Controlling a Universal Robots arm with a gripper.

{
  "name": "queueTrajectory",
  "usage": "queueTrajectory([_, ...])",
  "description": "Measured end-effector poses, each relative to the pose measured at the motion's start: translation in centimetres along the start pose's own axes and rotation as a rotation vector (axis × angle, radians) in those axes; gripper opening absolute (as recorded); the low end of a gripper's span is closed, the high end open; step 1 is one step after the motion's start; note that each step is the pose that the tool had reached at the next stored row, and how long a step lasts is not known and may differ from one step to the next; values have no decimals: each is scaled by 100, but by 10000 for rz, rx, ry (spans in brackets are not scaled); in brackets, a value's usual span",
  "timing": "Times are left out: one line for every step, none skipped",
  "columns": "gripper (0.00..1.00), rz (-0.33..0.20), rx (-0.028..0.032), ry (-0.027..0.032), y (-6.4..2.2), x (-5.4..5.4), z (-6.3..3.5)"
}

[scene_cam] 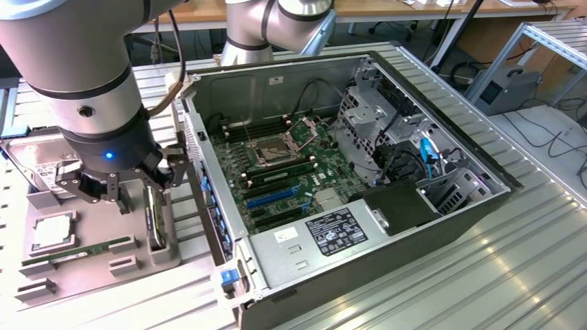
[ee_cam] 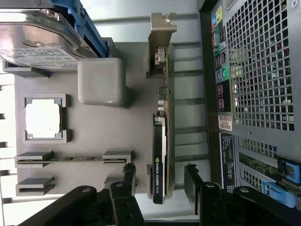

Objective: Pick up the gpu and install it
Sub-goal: 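Pick up the gpu and move the gpu toward the slot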

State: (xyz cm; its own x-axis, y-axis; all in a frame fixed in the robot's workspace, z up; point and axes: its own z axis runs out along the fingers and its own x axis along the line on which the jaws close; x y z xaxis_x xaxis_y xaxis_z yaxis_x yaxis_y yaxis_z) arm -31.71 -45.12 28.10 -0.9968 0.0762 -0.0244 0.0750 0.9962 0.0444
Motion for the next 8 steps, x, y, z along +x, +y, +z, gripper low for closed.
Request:
queueTrajectory([54, 0, 0, -1, 13, 1, 12])
queueTrajectory([54, 1, 0, 0, 23, 3, 20])
queueTrajectory([54, 1, 1, 0, 35, 4, 28])
queueTrajectory([54, 1, 0, 0, 45, 5, 36])
queueTrajectory([54, 1, 0, 0, 57, 6, 43])
queueTrajectory([54, 1, 0, 0, 70, 7, 51])
queueTrajectory([54, 1, 0, 0, 91, 9, 65])
queueTrajectory([54, 1, 0, 0, 109, 10, 79])
